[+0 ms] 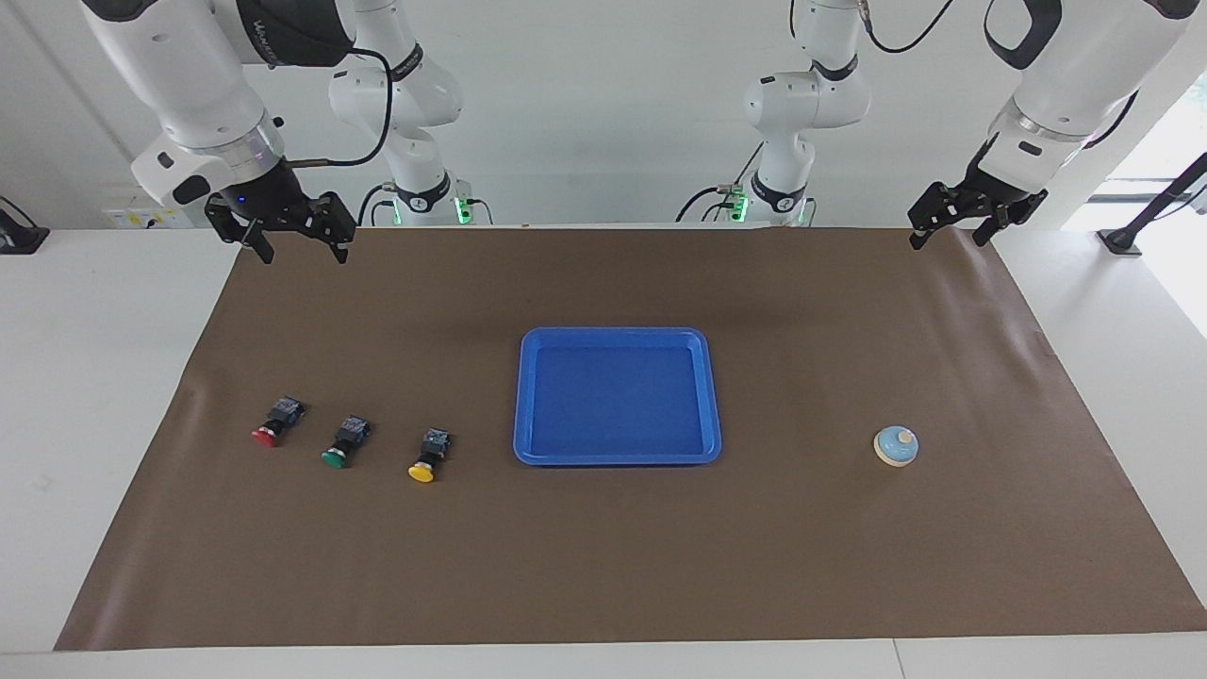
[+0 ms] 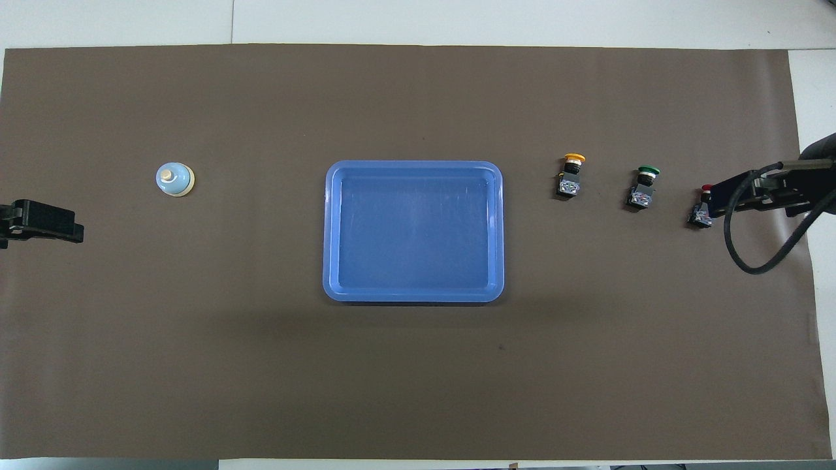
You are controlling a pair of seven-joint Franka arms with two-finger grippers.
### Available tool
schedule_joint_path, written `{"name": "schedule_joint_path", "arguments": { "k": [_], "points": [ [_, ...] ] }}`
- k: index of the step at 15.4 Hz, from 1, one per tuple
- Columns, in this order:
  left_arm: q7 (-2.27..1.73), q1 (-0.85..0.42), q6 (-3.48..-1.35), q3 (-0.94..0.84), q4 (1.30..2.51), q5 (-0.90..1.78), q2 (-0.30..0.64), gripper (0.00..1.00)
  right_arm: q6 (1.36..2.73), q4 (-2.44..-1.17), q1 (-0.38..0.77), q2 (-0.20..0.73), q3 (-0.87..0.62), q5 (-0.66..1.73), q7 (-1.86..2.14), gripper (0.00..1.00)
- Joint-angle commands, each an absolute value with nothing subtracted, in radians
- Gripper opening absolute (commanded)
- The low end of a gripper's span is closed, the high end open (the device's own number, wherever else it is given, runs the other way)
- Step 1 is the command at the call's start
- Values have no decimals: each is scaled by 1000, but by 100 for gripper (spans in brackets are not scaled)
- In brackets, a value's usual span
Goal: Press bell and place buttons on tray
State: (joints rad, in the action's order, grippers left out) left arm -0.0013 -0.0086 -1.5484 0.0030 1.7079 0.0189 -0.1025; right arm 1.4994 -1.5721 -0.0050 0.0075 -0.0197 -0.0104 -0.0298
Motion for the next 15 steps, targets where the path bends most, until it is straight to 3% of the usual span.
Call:
{"name": "schedule_joint_path", "arguments": {
  "k": [1, 12, 15],
  "points": [
    [-2, -14, -1531, 6, 1703, 28, -109, 100, 1505, -1592, -14, -9, -23, -5, -9, 100],
    [-2, -11, -1531, 6, 1703, 28, -109, 100, 1526, -1592, -15, -8, -23, -5, -8, 100],
    [-2, -11, -1531, 6, 1703, 28, -109, 100, 1593, -1661, -17, -37, -23, -5, -5, 100]
  ]
}}
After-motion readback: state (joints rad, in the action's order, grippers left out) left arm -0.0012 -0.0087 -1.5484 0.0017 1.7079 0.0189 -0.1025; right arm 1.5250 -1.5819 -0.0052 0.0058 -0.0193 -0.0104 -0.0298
